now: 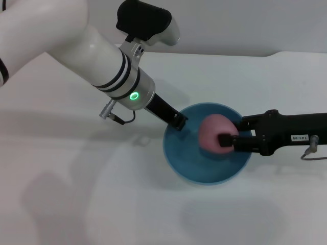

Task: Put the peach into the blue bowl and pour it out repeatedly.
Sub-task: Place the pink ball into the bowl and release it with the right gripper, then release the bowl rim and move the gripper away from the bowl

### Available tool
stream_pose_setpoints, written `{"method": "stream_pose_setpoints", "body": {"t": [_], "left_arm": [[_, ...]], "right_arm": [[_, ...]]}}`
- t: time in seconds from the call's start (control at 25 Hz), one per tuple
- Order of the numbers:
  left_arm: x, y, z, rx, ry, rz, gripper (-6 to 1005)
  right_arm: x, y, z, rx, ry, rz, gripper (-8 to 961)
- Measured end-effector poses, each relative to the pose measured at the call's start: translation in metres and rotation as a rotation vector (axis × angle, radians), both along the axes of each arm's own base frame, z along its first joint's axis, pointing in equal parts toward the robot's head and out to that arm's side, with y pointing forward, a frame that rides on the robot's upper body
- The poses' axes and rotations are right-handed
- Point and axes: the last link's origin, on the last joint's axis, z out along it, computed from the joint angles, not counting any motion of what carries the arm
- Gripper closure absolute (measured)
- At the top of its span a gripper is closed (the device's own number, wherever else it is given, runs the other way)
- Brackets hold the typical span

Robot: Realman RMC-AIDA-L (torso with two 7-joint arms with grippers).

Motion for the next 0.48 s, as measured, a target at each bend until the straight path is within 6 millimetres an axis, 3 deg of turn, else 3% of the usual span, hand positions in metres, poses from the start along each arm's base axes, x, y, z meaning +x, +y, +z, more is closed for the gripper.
{"method": "stream_pose_setpoints", "body": {"t": [0.24, 0.48], "left_arm": [[0.004, 0.001, 0.0, -0.005, 0.005, -0.013, 1000], [0.006, 0.002, 0.0, -0.007, 0.006, -0.021, 988]], "right_arm": [[-0.003, 0.0, 0.001, -0.018, -0.007, 0.02, 499], [0.003, 0.005, 0.014, 0.05, 0.026, -0.027, 330]]}}
